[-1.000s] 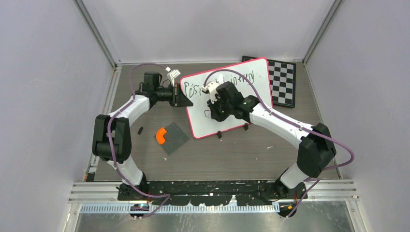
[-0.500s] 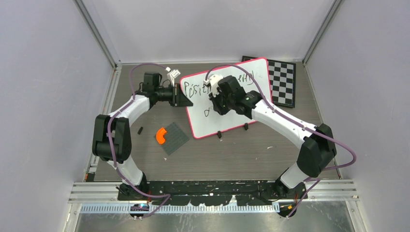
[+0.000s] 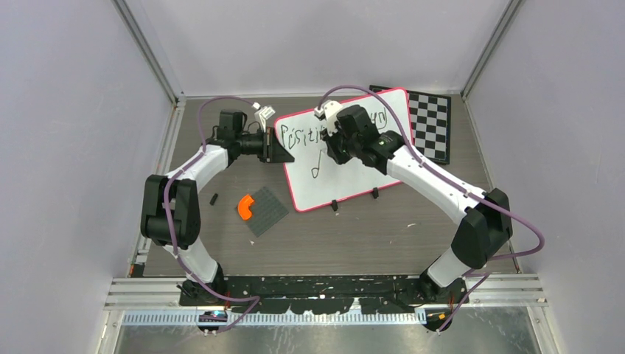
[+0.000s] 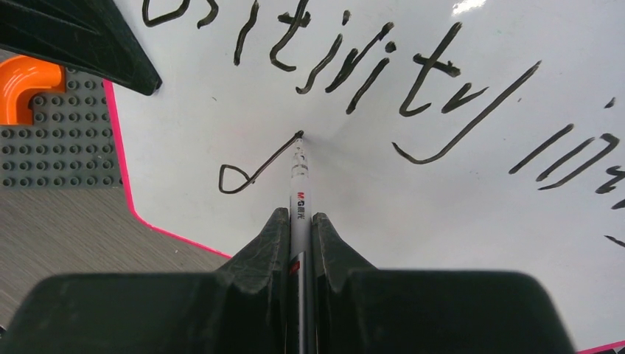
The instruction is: Write a sentence on the whiteboard
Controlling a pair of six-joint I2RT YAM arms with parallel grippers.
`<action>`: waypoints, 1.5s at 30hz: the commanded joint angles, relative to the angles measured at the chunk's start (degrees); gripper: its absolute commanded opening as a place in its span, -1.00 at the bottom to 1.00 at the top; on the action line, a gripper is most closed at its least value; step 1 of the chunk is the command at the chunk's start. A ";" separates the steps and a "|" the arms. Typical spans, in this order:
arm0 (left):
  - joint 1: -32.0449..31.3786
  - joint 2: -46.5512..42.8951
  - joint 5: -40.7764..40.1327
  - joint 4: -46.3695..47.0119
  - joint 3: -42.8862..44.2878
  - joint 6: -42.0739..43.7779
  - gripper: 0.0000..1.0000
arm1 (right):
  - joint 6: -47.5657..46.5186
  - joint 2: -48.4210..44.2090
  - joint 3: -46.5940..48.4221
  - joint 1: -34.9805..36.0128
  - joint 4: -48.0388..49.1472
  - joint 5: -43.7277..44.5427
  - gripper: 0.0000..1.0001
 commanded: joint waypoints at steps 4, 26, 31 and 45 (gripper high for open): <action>0.02 0.08 -2.54 -0.12 0.78 0.21 -1.00 | 2.08 -0.34 -4.52 0.08 1.28 -4.25 -0.99; -0.22 -0.10 -2.19 -0.24 0.80 0.29 -1.00 | -0.02 -5.70 -3.91 1.22 -5.03 -1.38 -1.00; -0.24 -0.15 -2.18 -0.25 0.96 0.25 -1.00 | 0.47 -4.73 -4.05 0.97 -2.89 0.66 -1.00; -0.24 -0.69 -2.35 -0.83 1.04 0.80 -1.00 | 1.39 -1.01 -0.67 1.18 -0.65 -0.33 -1.00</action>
